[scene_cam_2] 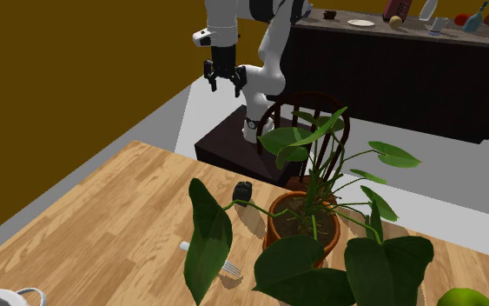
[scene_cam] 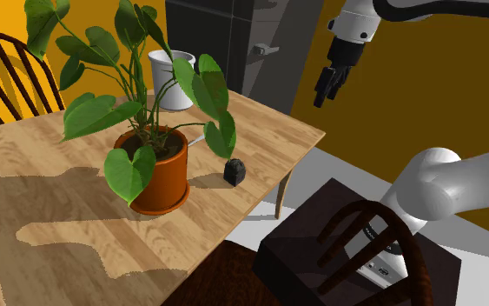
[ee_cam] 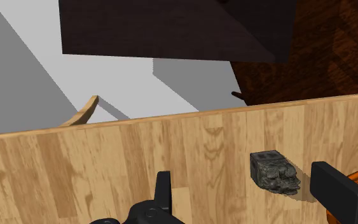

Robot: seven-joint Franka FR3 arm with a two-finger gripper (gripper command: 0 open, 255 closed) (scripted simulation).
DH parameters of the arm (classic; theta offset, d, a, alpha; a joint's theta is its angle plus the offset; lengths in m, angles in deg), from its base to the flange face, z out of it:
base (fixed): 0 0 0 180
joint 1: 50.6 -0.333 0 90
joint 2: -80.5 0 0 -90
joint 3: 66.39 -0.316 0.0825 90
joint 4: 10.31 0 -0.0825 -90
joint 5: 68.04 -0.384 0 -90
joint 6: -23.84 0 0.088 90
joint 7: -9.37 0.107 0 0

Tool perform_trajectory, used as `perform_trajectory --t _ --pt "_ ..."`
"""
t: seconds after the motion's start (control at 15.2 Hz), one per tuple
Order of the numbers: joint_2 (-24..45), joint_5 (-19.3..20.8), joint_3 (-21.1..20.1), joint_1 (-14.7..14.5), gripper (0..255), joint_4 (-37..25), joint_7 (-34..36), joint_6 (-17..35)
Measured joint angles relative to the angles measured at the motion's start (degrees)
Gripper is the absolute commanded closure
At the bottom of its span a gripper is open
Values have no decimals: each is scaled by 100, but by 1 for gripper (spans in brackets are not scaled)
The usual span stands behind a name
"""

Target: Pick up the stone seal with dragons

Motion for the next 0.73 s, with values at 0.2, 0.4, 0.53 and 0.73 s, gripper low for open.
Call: perform_trajectory --t 0.2,0.4,0.53,0.73 --pt "185 -58 -96 -23 0 35 96 183" --pt "627 -155 -274 -56 0 117 270 631" --pt "908 -251 -452 -108 0 158 457 901" --pt "1540 -334 -692 -145 0 33 711 1336"
